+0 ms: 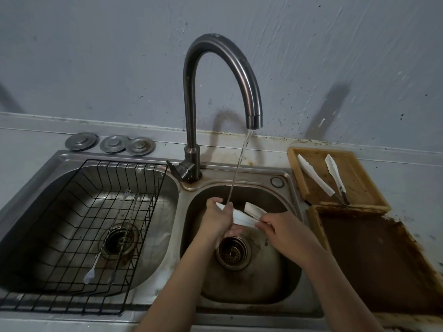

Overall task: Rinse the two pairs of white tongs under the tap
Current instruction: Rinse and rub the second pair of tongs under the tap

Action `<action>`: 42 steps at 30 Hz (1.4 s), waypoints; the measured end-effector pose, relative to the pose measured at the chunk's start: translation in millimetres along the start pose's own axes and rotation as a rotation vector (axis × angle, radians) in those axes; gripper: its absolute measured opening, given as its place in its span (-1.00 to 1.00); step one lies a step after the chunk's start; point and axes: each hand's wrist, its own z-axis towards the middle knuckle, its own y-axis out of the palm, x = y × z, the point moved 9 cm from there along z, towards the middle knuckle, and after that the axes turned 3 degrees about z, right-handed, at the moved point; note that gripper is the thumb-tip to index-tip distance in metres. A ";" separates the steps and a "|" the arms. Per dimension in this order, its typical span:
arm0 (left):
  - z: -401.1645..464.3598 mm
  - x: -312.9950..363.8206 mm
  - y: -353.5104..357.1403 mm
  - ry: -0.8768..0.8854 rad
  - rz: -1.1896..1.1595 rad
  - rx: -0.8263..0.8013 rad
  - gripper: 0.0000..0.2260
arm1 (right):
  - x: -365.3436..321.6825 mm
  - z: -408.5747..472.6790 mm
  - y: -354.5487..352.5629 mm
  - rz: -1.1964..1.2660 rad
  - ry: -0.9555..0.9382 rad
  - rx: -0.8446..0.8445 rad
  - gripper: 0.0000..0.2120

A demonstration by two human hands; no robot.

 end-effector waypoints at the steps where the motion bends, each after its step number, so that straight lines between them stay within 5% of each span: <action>1: -1.1 4.1 -0.3 0.004 0.015 0.013 -0.75 | -1.4 -0.3 -0.4 -0.006 0.003 0.007 -0.78; 10: -5.6 38.8 -8.5 0.136 -0.049 0.056 -0.83 | 12.4 -5.2 -41.4 0.049 0.103 0.373 -0.65; 14: -9.6 41.3 -4.5 0.192 -0.058 0.035 -0.79 | 39.5 0.5 -23.2 0.250 0.384 0.175 -0.73; 23: -14.4 24.0 3.4 0.150 0.082 -0.092 -0.84 | 71.8 -3.9 -12.1 0.171 0.541 0.025 -0.69; 29: -9.9 22.7 3.5 0.038 0.055 -0.199 -0.74 | 83.9 -5.6 -25.4 0.168 0.584 0.190 -0.74; 36: -1.1 37.6 -8.8 0.145 -0.040 -0.086 -0.59 | 71.9 3.3 -13.3 0.615 0.568 0.198 -0.78; 42: -3.3 59.1 -12.7 0.269 0.164 -0.028 -0.66 | 69.3 2.5 12.4 0.795 0.526 0.217 -0.86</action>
